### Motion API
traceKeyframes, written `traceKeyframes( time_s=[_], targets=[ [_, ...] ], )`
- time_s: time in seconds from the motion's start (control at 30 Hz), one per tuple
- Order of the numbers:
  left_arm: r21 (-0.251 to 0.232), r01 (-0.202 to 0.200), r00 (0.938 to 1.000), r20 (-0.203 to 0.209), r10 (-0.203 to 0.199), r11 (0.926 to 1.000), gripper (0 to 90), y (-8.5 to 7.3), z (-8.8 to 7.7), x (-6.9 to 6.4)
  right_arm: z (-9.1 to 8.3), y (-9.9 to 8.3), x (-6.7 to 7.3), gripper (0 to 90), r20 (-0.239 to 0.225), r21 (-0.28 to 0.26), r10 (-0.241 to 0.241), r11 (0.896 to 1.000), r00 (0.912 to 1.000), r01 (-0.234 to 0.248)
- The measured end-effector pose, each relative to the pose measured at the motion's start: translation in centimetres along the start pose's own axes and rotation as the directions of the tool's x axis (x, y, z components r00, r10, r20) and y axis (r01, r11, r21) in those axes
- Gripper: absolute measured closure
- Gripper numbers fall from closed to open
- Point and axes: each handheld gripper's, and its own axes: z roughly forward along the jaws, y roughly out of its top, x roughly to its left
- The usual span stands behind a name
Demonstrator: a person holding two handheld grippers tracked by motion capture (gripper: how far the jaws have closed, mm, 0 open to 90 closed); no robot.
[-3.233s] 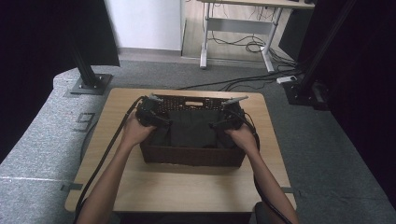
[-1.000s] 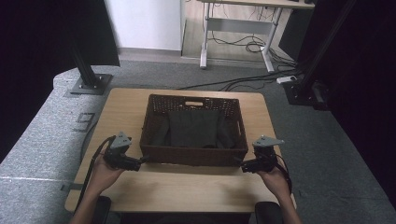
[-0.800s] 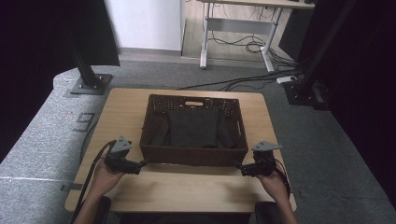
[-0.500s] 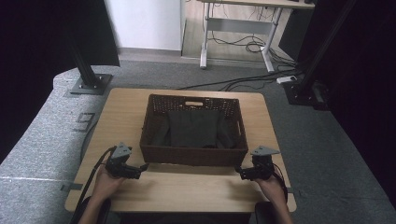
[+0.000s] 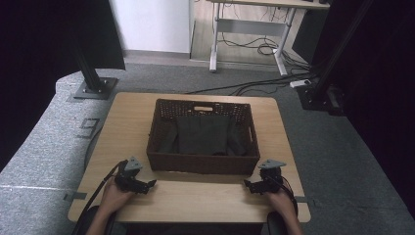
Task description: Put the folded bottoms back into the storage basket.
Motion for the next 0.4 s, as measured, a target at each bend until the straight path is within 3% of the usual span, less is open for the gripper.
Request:
traceKeyframes(
  time_s=[0.4],
  targets=[
    [0.009,0.032,0.9995,-0.005,-0.032,0.9995,0.0,0.10,0.11,0.03,0.24,-0.15,-0.02,0.0,0.001,-0.018,0.004,1.000,1.0000,-0.004]
  ],
)
